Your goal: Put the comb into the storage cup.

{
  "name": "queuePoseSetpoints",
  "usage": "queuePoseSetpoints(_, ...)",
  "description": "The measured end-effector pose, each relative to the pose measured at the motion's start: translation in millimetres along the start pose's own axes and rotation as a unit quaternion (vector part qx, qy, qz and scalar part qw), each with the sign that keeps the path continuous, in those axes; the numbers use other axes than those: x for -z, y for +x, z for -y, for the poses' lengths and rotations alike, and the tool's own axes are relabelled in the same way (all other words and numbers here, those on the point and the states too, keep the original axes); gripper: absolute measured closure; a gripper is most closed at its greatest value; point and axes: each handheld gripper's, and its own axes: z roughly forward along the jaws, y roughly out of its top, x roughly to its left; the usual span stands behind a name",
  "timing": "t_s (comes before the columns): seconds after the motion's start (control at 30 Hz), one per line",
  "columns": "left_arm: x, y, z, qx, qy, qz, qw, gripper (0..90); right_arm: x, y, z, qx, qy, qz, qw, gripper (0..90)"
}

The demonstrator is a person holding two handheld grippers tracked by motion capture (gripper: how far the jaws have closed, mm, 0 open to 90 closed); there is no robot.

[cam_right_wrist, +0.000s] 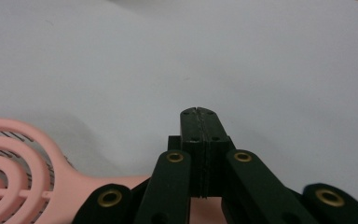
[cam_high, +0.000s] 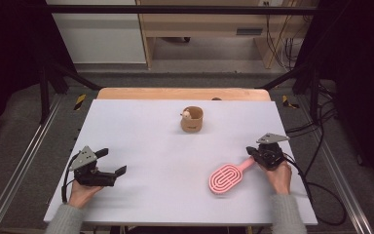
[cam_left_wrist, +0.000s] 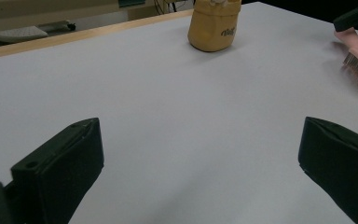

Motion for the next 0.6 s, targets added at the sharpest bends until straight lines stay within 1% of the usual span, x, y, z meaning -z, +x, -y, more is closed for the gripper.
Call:
queuePoseSetpoints(0.07, -0.1, -0.1, 0.0, 0.000, 0.000, 0.000, 1.0000, 0.0, -1.4, -0.2, 0.5, 0.001, 0.004, -0.001, 1.0000, 90.0)
queuePoseSetpoints(0.1, -0.2, -0.2, 0.0, 0.000, 0.000, 0.001, 1.0000, 0.0, -2.7, -0.5, 1.2, 0.005, 0.009, -0.001, 0.9999, 90.0)
queuePoseSetpoints(0.27, -0.2, -0.3, 0.0, -0.001, 0.001, 0.001, 1.0000, 0.0, -4.6, -2.0, 4.5, 0.002, 0.021, -0.003, 0.9998, 90.0)
queuePoseSetpoints(0.47, 0.3, -0.3, -0.2, -0.001, 0.000, 0.000, 1.0000, 0.0, -2.1, -2.3, 7.1, 0.002, 0.027, -0.002, 0.9996, 90.0)
queuePoseSetpoints(0.6, 0.4, -0.3, -0.2, 0.000, -0.001, 0.000, 1.0000, 0.0, 0.3, -2.7, 9.4, -0.001, 0.024, -0.002, 0.9997, 90.0)
